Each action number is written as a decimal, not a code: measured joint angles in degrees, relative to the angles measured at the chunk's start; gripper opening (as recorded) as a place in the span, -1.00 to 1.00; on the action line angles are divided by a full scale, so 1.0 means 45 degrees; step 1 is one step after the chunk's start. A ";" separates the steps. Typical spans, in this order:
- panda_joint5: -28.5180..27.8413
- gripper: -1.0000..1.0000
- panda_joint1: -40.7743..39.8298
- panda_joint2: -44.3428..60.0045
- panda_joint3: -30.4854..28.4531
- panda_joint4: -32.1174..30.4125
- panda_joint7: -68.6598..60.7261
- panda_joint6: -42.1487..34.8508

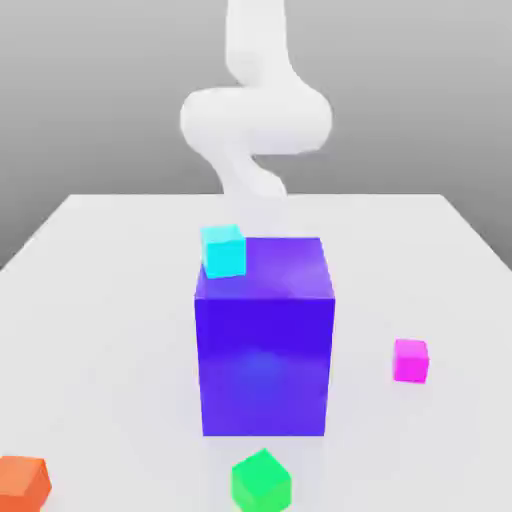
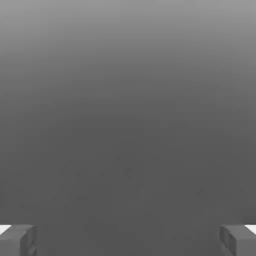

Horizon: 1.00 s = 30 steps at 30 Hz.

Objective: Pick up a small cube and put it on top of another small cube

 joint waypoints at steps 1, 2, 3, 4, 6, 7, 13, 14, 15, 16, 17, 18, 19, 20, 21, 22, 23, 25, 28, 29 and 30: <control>0.0053 0.00 0.0374 0.0453 0.0072 -0.0356 -0.0417 0.0341; 0.0116 0.00 0.0721 0.0901 0.0163 -0.0705 -0.0836 0.0681; 0.0168 0.00 0.1081 0.1345 0.0241 -0.1047 -0.1244 0.1011; 0.0215 0.00 0.1438 0.1785 0.0322 -0.1386 -0.1645 0.1338; 0.0309 0.00 0.2139 0.2659 0.0499 -0.2059 -0.2444 0.1989; 0.0383 0.00 0.2440 0.3095 0.0640 -0.2397 -0.2857 0.2315; 0.0612 0.00 0.4459 0.5865 0.1430 -0.4481 -0.5319 0.4357; 0.0621 0.00 0.4784 0.6379 0.1611 -0.4849 -0.5736 0.4729; 0.0604 0.00 0.5100 0.6919 0.1817 -0.5226 -0.6150 0.5119; 0.0539 0.00 0.5407 0.7492 0.2042 -0.5616 -0.6546 0.5529; 0.0416 0.00 0.5659 0.8058 0.2286 -0.6003 -0.6895 0.5934; 0.0226 0.00 0.6061 0.8577 0.2514 -0.6370 -0.7169 0.6307; -0.0076 0.00 0.5975 0.9072 0.2561 -0.6542 -0.7188 0.6679; -0.0473 0.00 0.6134 0.9556 0.2509 -0.6583 -0.7023 0.7050; -0.0911 0.00 0.6235 1.0034 0.2351 -0.6559 -0.6774 0.7424; -0.1349 0.00 0.6482 1.0503 0.2031 -0.6498 -0.6485 0.7790; -0.1716 0.00 0.6806 1.0968 0.1632 -0.6422 -0.6229 0.8157; -0.2195 0.00 0.7519 1.1888 0.0815 -0.6251 -0.5874 0.8900; -0.2354 -1.00 0.8081 1.2665 0.0224 -0.6104 -0.5739 0.9539; -0.2357 -1.00 0.8081 1.2665 0.0224 -0.6104 -0.5736 0.9538; -0.2363 -1.00 0.8079 1.2665 0.0224 -0.6104 -0.5730 0.9534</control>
